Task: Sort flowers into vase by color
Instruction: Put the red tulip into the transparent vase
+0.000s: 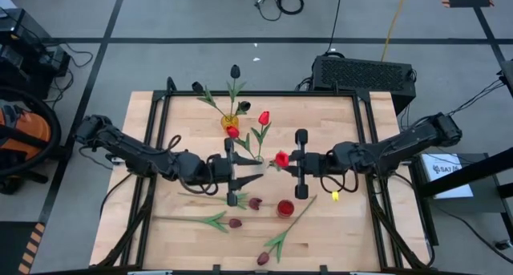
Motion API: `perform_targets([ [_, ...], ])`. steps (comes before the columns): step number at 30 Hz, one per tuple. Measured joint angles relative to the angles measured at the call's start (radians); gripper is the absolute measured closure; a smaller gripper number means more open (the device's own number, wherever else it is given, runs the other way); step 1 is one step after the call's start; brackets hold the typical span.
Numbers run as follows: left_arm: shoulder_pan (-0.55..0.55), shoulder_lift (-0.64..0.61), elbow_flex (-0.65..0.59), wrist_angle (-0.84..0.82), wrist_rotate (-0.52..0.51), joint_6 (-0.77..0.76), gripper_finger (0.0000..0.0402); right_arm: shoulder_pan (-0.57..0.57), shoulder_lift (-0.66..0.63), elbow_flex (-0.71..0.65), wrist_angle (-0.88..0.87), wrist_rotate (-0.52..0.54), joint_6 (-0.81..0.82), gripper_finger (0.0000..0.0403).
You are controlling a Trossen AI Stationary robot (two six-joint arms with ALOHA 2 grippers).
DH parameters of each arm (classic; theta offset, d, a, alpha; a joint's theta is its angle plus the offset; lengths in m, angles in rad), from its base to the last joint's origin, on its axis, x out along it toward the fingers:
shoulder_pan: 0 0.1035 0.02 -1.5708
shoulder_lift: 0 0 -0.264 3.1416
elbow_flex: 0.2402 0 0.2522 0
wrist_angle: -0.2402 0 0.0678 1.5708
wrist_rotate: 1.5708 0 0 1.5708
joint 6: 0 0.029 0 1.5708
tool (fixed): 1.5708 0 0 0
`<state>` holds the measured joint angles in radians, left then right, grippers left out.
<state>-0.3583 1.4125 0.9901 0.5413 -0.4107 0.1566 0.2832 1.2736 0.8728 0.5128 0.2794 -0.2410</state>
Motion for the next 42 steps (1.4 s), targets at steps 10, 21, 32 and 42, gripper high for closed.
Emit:
perform_targets([
  [10, -0.019, 0.003, 0.000, 0.028, -0.112, 0.092, 0.0244, -0.035, 0.020, -0.078, 0.133, -0.129, -0.076, 0.0402],
  [21, 0.003, 0.123, 0.070, 0.101, -0.026, 0.189, 0.0244, -0.035, 0.038, -0.078, 0.147, -0.129, -0.172, 0.0400],
  [32, 0.023, 0.187, 0.151, 0.041, -0.100, 0.198, 0.0244, -0.035, 0.038, -0.078, 0.116, -0.124, -0.182, 0.0399],
  [42, 0.017, 0.184, 0.151, 0.041, -0.099, 0.215, 0.0303, -0.034, 0.038, -0.078, 0.115, -0.097, -0.171, 0.0399],
])
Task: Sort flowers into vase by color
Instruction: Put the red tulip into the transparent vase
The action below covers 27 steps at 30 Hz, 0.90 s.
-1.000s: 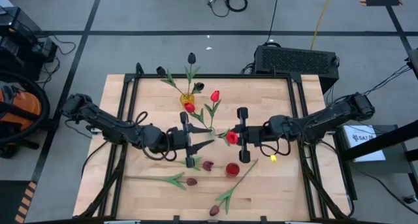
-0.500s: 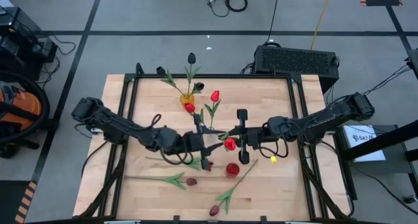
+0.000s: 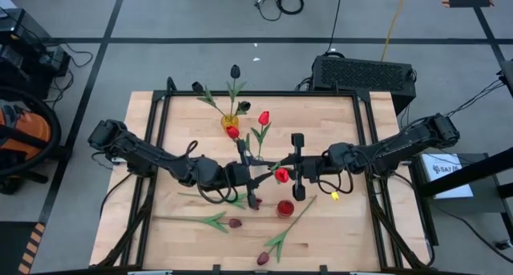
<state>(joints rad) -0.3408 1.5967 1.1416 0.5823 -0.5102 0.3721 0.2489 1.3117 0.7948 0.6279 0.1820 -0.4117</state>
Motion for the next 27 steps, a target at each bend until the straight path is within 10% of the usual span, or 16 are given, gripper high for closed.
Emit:
perform_targets([
  [7, 0.002, -0.001, 0.000, -0.027, -0.031, 0.033, 0.0387, 0.001, -0.011, 0.000, -0.055, 0.072, 0.014, 0.0384],
  [27, 0.032, -0.012, -0.015, -0.124, -0.133, -0.019, 0.0372, 0.002, -0.326, 0.000, -0.540, 0.106, 0.225, 0.0232],
])
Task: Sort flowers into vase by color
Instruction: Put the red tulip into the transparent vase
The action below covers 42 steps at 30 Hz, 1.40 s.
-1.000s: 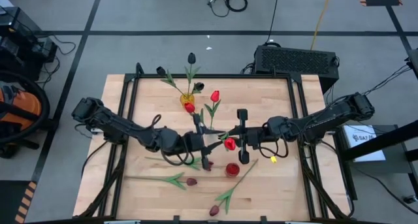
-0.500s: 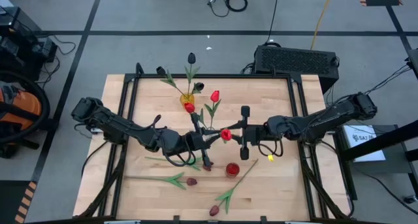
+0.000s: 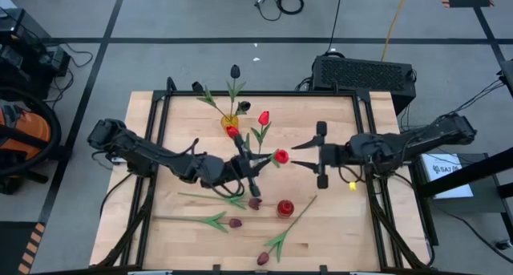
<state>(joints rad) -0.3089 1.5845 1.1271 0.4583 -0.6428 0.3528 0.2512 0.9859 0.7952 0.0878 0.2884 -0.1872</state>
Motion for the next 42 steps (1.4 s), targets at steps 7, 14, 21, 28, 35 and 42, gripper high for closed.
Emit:
perform_targets([
  [7, 0.036, 0.000, -0.029, 0.010, 0.020, -0.037, 0.0371, 0.000, -0.053, 0.000, -0.058, -0.002, 0.033, 0.0232],
  [14, 0.060, 0.000, -0.043, 0.044, 0.070, -0.068, 0.0371, 0.000, -0.055, 0.000, -0.064, -0.002, 0.034, 0.0232],
  [21, 0.074, 0.001, -0.043, 0.015, 0.077, -0.088, 0.0371, 0.000, -0.055, 0.000, -0.064, -0.002, 0.036, 0.0232],
  [28, 0.099, 0.001, -0.044, -0.007, 0.137, -0.139, 0.0371, 0.000, -0.055, 0.000, -0.063, -0.003, 0.037, 0.0232],
  [35, 0.122, 0.001, -0.080, 0.001, 0.150, -0.161, 0.0371, 0.000, -0.055, 0.000, -0.063, -0.003, 0.037, 0.0232],
  [42, 0.126, 0.001, -0.099, 0.003, 0.178, -0.165, 0.0370, 0.000, -0.055, 0.000, -0.062, -0.003, 0.036, 0.0232],
])
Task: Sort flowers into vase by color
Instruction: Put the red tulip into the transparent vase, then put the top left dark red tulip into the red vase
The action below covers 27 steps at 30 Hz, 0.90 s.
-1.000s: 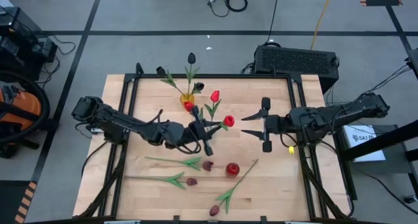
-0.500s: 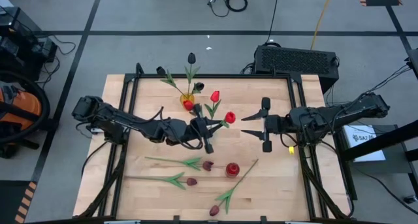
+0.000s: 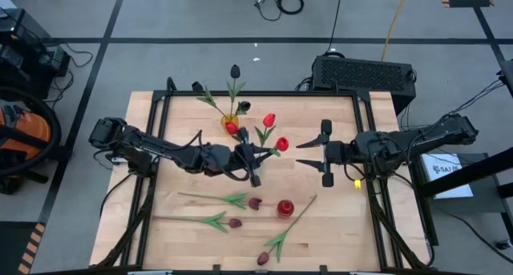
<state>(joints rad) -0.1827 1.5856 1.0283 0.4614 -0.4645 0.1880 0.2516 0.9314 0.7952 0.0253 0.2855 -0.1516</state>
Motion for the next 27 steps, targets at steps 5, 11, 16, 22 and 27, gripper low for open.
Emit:
perform_targets([
  [5, 0.000, 0.000, 0.000, -0.004, 0.020, 0.000, 0.0346, 0.000, 0.000, 0.000, 0.000, 0.000, 0.000, 0.0232],
  [11, -0.001, 0.000, 0.000, -0.015, -0.005, 0.000, 0.0290, 0.000, 0.000, 0.000, 0.000, 0.000, 0.000, 0.0232],
  [16, -0.009, 0.000, 0.000, -0.054, -0.035, 0.000, 0.0264, 0.000, 0.000, 0.000, 0.000, -0.002, 0.001, 0.0232],
  [22, -0.032, -0.002, 0.000, -0.088, -0.066, -0.011, 0.0244, 0.000, 0.000, 0.000, -0.007, -0.002, 0.001, 0.0232],
  [27, -0.078, -0.035, 0.006, -0.130, -0.151, 0.001, 0.0242, 0.000, 0.000, 0.000, -0.010, -0.002, 0.001, 0.0232],
])
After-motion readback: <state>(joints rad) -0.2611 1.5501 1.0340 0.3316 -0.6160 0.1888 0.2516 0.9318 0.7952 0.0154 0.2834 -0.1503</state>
